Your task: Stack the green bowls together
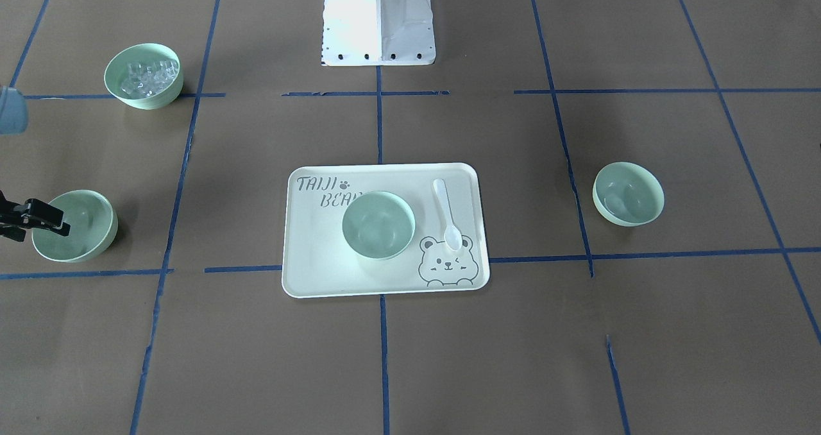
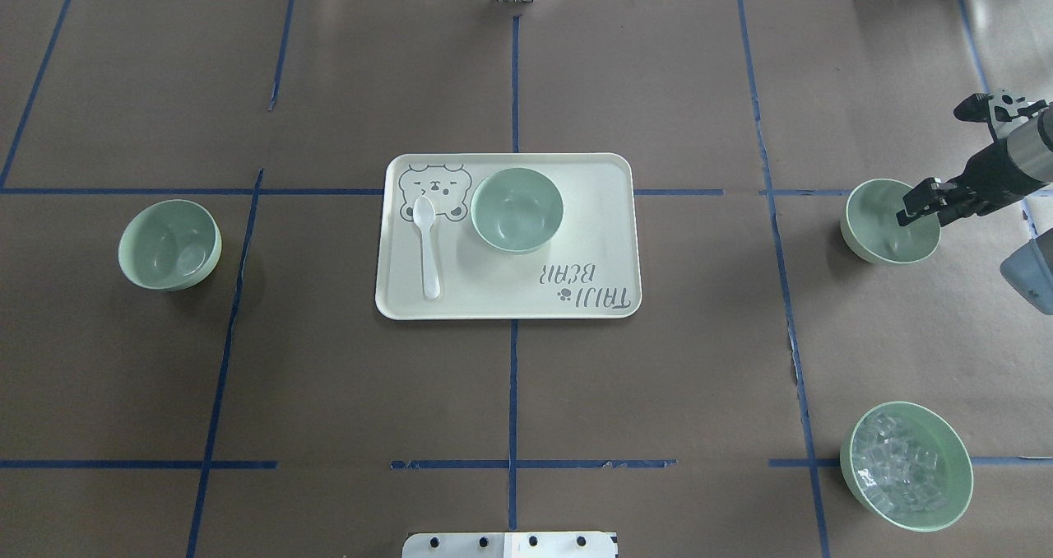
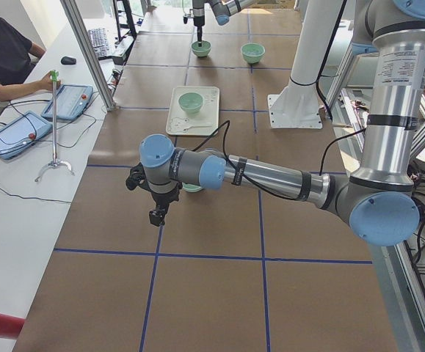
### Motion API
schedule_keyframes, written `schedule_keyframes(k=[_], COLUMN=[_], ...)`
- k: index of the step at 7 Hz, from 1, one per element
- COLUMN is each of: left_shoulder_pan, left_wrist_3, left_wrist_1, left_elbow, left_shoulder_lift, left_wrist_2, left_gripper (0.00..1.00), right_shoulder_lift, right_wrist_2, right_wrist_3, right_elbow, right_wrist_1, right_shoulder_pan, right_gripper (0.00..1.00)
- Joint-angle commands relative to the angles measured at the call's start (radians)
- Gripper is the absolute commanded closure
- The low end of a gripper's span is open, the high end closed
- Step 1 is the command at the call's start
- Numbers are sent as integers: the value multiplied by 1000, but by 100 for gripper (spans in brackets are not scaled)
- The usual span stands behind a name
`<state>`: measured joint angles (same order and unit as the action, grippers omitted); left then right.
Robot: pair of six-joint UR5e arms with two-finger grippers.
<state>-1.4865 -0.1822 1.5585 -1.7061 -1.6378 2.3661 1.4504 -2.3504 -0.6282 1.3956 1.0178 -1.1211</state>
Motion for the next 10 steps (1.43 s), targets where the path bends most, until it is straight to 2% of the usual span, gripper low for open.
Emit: schedule_keyframes(k=[1,2,3,4,5,6,8,10], left_shoulder_pan=[0,0,6,106,199,240,351,426], left_wrist_3=[1,4,92,263,475,592,737,791], left_wrist_1=[0,0,5,65,215,335,412,515], left_elbow=[-1,-7,-1,-18,-1,38,62,124], left_shoulder_lift=[-1,-1,-4,-4,1,3,-7,-13], left_wrist_2=[1,5,8,5,-2,-2,-10,-11], left_gripper=[0,0,0,0,0,0,0,0], right_shoulder_lift=[5,7,5,-8,-43,-97,-235,-316], right_wrist_2=[-6,-7,-13,-33,-47,-46,-17,77], right_wrist_3=[-4,-5,-54,-147,-247,-389,-603,-704], right_elbow=[9,60,127,188,233,262,260,247], right_wrist_1=[1,11,36,42,44,42,44,47], right_shoulder_pan=[1,1,1,6,35,85,185,268], right_gripper=[100,100,100,100,100,100,100,100])
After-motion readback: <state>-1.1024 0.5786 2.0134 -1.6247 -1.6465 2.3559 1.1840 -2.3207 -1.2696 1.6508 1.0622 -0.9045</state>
